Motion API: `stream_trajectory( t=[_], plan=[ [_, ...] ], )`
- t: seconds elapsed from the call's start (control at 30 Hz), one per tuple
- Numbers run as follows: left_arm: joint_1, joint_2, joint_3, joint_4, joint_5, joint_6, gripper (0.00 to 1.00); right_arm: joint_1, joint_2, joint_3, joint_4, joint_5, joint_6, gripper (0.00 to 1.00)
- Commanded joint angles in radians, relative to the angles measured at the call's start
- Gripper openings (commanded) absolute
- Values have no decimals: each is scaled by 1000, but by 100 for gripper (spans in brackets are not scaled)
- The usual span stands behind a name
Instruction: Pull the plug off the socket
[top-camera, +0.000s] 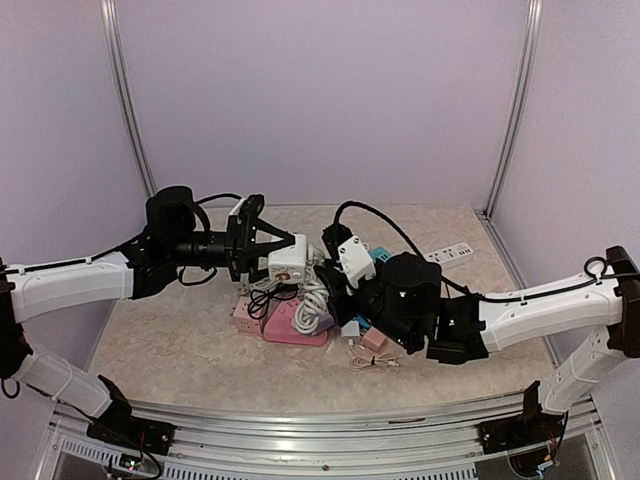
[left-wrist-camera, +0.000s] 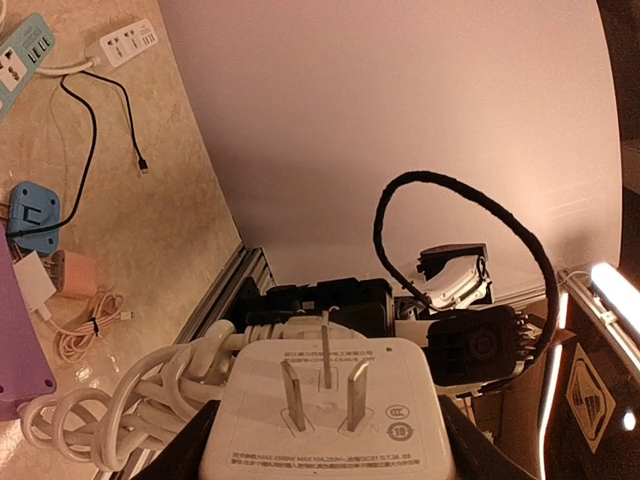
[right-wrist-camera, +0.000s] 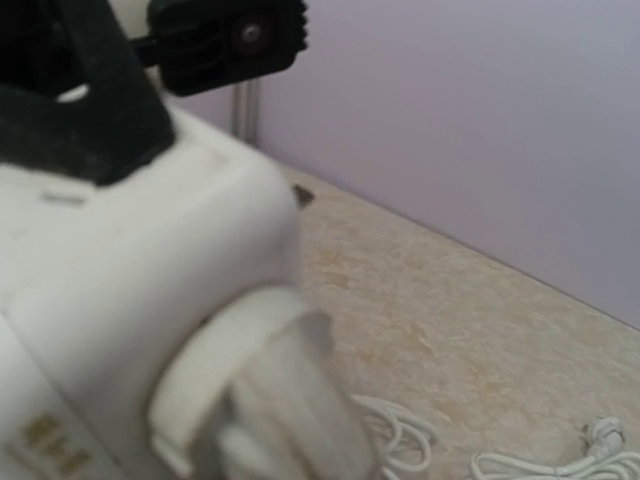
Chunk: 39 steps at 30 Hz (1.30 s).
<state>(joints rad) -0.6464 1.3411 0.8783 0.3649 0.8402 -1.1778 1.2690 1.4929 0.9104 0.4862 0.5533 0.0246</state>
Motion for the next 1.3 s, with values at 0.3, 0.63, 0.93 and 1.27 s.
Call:
stream_trajectory(
  t=[0.3,0.63,0.93,1.27],
  plan=[
    [34,-7,63,-278,-10,224,4,-10,-94,76,-85,-232,-44,0],
    [50,-10,63,-276,-6,223,3,-7,-94,79,-101,-174,-59,0],
    [50,-24,62,-182,31,144,3,-8,0,80,-12,-301,21,0],
    [54,-42,63,-224,52,184,3,-19,-21,79,-38,-369,38,0]
  ],
)
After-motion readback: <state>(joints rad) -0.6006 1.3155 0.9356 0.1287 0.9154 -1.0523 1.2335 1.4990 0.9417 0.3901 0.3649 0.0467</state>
